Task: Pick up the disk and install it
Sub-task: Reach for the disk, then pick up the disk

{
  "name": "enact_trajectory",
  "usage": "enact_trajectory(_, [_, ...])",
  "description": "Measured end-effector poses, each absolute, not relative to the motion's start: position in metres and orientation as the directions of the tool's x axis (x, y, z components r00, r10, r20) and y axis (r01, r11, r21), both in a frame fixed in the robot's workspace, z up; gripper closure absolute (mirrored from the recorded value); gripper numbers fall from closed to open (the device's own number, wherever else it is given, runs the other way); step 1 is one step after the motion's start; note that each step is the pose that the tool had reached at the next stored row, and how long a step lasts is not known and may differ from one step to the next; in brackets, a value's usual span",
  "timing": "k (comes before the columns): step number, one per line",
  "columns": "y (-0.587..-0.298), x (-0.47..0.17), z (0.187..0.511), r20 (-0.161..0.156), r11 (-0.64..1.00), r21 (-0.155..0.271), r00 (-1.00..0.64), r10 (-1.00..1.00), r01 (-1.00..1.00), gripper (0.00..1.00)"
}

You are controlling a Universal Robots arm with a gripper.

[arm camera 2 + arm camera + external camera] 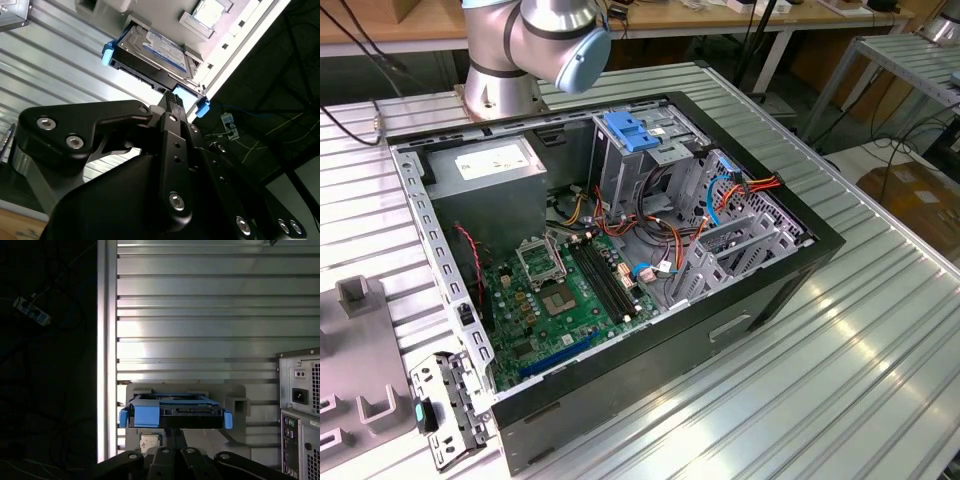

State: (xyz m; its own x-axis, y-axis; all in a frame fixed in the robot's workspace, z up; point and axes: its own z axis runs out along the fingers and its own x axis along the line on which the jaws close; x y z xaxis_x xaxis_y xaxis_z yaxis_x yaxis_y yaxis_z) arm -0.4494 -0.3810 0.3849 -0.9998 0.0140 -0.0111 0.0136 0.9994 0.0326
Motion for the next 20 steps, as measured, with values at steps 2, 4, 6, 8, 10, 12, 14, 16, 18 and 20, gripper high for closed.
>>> enact_trajectory(2, [-0.3810,-0.4523,0.3849,-0.011,0.999,0.033,-1.000,0.014,0.014,0.89])
enact_trajectory(4, [-0.3810,-0.4557,0.3847,-0.011,0.999,0.033,-1.000,0.014,0.014,0.89])
enact_trajectory(6, [-0.3810,-0.4580,0.3846,-0.011,0.999,0.033,-1.000,0.014,0.014,0.89])
enact_trajectory(8, [-0.3810,-0.4581,0.3846,-0.011,0.999,0.033,-1.000,0.014,0.014,0.89])
enact_trajectory(10, [-0.3810,-0.4582,0.3845,-0.011,0.999,0.033,-1.000,0.014,0.014,0.89])
enact_trajectory(12, [-0.3810,-0.4583,0.3844,-0.011,0.999,0.033,-1.000,0.014,0.014,0.89])
enact_trajectory(14, [-0.3810,-0.4583,0.3844,-0.011,0.999,0.033,-1.000,0.014,0.014,0.89])
enact_trajectory(16, [-0.3810,-0.4584,0.3844,-0.011,0.999,0.033,-1.000,0.014,0.014,0.89])
enact_trajectory(18, [-0.3810,-0.4584,0.3844,-0.011,0.999,0.033,-1.000,0.014,0.014,0.89])
enact_trajectory(20, [-0.3810,-0.4584,0.3843,-0.011,0.999,0.033,-1.000,0.014,0.014,0.89])
